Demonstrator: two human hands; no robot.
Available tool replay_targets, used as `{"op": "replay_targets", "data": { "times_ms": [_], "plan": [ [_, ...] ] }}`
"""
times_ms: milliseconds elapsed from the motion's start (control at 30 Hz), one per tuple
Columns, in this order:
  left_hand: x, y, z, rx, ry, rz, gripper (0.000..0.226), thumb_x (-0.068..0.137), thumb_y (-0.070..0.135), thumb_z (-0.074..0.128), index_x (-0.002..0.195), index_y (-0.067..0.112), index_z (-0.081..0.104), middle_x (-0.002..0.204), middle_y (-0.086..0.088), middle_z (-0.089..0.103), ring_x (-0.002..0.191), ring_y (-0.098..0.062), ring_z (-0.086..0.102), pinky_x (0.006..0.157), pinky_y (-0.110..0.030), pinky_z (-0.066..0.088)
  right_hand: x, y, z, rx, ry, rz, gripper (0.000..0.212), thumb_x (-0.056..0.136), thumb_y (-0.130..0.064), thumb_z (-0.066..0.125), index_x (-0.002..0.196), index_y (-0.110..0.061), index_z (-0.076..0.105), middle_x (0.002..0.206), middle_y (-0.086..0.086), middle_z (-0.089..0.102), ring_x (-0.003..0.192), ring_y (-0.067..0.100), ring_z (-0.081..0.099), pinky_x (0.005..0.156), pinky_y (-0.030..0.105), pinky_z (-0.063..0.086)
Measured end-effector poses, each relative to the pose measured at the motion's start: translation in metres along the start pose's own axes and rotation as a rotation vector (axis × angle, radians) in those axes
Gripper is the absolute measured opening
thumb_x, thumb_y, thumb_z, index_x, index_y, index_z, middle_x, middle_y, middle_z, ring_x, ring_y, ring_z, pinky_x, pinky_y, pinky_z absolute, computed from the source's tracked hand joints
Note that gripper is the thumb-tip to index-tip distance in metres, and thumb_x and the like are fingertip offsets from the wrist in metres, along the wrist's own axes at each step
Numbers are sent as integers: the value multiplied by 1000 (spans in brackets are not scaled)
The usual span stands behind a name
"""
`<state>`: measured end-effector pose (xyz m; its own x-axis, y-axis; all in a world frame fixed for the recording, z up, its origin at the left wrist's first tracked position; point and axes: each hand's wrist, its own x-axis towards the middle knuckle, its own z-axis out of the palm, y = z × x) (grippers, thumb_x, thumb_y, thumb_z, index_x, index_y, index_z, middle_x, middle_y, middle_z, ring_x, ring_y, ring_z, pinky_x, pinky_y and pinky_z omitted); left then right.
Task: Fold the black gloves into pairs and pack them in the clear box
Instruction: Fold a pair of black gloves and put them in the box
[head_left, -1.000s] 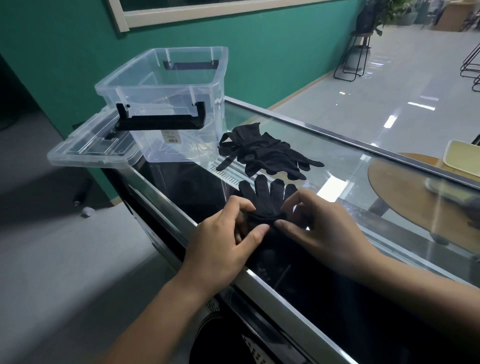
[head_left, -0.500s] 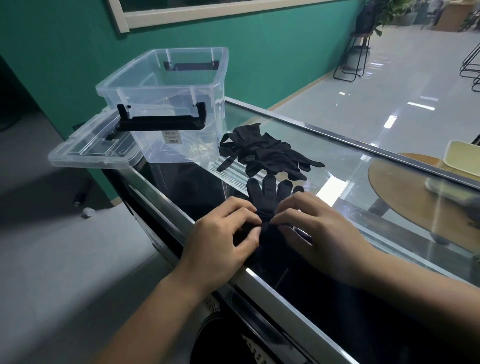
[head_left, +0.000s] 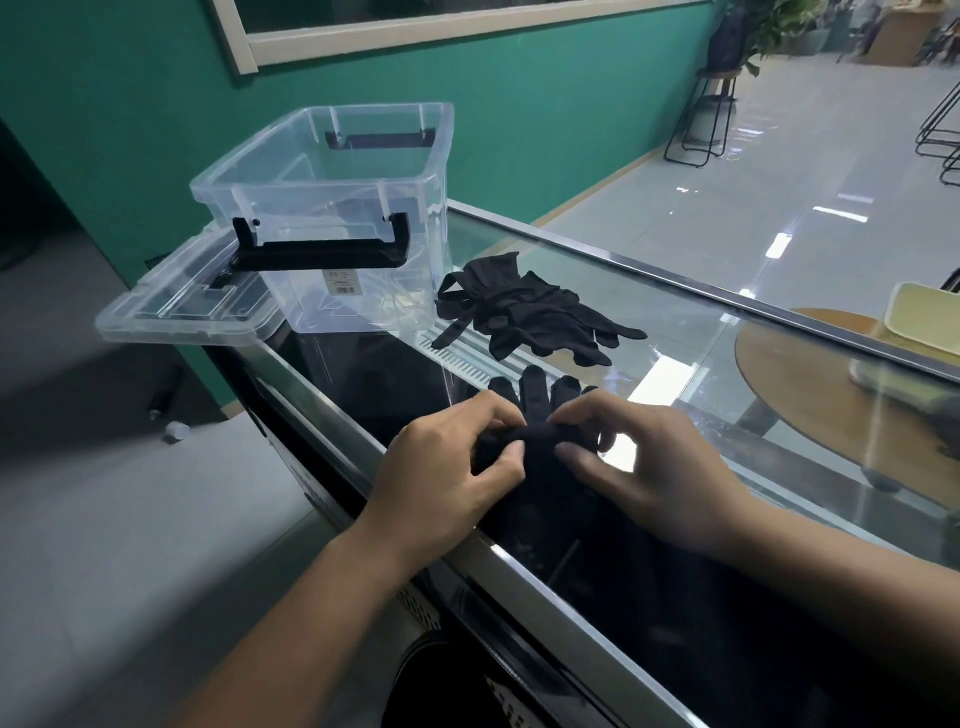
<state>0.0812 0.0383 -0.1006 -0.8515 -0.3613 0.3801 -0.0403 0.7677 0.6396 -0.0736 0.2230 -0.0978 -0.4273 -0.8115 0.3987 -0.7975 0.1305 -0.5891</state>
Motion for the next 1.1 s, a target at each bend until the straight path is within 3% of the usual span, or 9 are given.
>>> {"op": "replay_targets", "data": {
  "times_ms": [133,233,367,533,633,733,867,967,1100],
  "plan": [
    [3,-1,3,-24,47,-69,15,99,49,64,107,37,69,91,14,74,82,-9,71,74,-39,59,3,1,-1,88,68,103,14,95,-26,80,105,-28,70,82,-12,74,78,13,69,69,17,50],
    [8,-4,5,-17,52,-118,15,98,49,64,101,35,70,90,15,75,86,-9,72,78,-43,60,5,4,1,72,93,140,12,93,-31,80,98,-29,69,78,-9,74,74,11,68,65,20,49],
    [12,-6,10,20,97,-90,3,98,33,74,95,32,73,92,16,70,92,-6,68,82,-39,58,7,9,2,-29,120,126,14,92,-29,82,95,-27,69,82,-12,65,76,9,64,66,13,43],
    [8,-7,12,112,92,120,16,97,9,75,107,22,79,107,12,69,106,-12,62,94,-35,54,5,8,3,-109,83,52,10,93,-15,81,94,-22,75,93,-10,62,83,4,63,73,8,41],
    [4,-6,10,104,50,146,16,97,26,74,112,24,77,113,15,70,113,-9,62,100,-38,51,3,5,3,-134,65,1,11,94,-13,80,99,-22,76,99,-9,62,86,2,62,76,10,43],
    [1,-6,8,116,-22,119,31,90,39,78,118,28,72,119,18,65,117,-6,59,103,-38,48,1,2,1,-136,6,-19,18,92,-26,83,106,-23,73,105,-9,59,92,6,60,79,14,44],
    [1,-5,7,112,-29,99,34,87,39,77,119,30,70,120,20,64,118,-5,57,103,-38,48,0,0,0,-203,-87,-15,36,85,-40,77,116,-26,66,116,-10,53,98,10,53,82,22,47],
    [1,-5,7,118,-27,83,33,87,39,75,119,31,70,118,20,64,115,-4,57,102,-37,47,1,0,0,-203,-96,-17,35,84,-40,67,117,-27,64,119,-10,53,101,12,53,85,27,48],
    [1,-2,6,103,36,70,24,90,41,70,111,30,71,103,22,66,102,-1,58,96,-36,47,1,-2,1,-185,-49,-36,24,89,-31,68,112,-25,65,104,-11,56,93,15,53,85,32,47]
  ]
}}
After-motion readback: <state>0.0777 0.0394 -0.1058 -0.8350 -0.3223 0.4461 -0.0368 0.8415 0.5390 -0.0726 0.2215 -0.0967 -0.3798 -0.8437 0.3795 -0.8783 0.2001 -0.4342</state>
